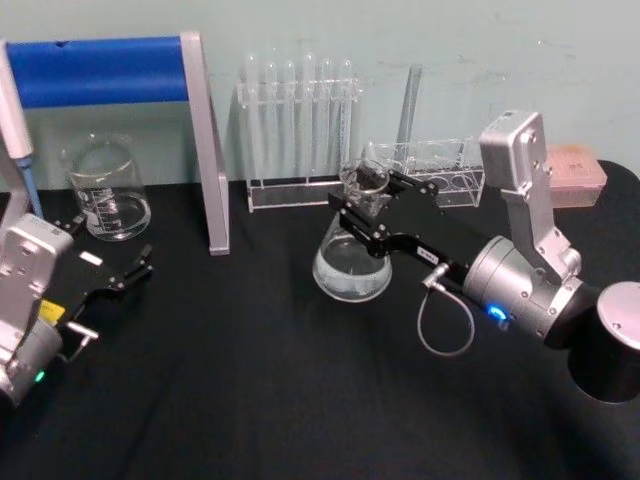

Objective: Grasp the erlenmeyer flask with one hand, shake it three times, then place it back.

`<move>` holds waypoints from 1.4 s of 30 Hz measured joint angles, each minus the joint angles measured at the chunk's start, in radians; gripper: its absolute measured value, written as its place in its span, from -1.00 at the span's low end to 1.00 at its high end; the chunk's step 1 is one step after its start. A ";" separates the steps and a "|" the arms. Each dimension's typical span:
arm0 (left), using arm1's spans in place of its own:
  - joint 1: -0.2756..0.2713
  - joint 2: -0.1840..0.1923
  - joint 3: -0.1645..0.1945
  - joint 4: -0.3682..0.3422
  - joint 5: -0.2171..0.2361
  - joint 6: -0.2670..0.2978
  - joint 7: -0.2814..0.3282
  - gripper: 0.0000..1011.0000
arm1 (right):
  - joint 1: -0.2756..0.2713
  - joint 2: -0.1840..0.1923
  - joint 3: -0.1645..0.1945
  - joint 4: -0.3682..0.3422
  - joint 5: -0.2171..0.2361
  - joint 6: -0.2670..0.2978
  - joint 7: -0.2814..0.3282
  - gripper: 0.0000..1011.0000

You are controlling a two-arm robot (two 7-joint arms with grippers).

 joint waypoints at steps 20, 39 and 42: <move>0.000 0.000 0.000 0.000 0.000 0.000 0.000 0.98 | -0.010 -0.010 0.010 -0.011 -0.014 0.005 -0.017 -0.11; 0.000 0.000 0.000 0.000 0.000 0.000 0.000 0.98 | -0.011 -0.012 0.012 -0.012 -0.010 0.006 -0.011 -0.11; 0.000 0.000 0.000 0.000 0.000 0.000 0.000 0.98 | -0.011 -0.013 0.009 -0.012 -0.008 0.007 -0.008 -0.11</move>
